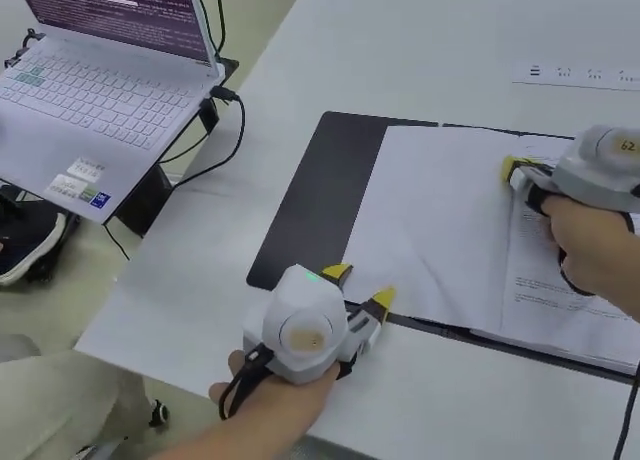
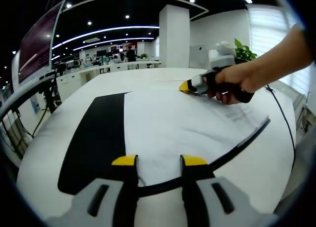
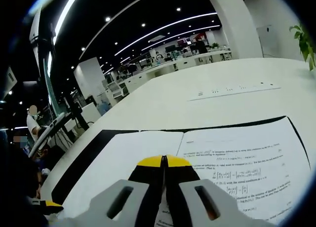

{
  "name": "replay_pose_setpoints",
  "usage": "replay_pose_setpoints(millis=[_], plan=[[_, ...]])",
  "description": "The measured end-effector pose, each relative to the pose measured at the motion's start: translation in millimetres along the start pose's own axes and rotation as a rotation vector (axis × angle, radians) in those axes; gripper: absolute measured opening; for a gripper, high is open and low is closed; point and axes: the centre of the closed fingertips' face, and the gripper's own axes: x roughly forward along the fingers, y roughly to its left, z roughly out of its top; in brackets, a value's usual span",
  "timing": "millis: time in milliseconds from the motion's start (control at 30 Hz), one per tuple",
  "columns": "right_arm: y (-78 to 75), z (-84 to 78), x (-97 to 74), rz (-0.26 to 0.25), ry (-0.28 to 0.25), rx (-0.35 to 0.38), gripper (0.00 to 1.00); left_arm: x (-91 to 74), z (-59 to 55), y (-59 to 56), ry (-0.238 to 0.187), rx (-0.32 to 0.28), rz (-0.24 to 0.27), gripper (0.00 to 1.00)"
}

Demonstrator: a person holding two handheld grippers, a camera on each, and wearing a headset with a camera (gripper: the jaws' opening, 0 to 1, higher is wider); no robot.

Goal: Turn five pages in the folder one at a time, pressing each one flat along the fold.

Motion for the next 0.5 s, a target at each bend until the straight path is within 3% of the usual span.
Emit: replay_pose_setpoints(millis=[400, 500], plan=[[-6.5, 14.1, 15.1, -0.014, -0.014, -0.012, 0.0, 0.4, -0.6, -0.1, -0.005, -0.004, 0.001, 0.33], [-15.0, 18.8, 27.0, -0.018, -0.023, -0.008, 0.0, 0.4, -0.7, 0.2, -0.004, -0.003, 0.0, 0.33]])
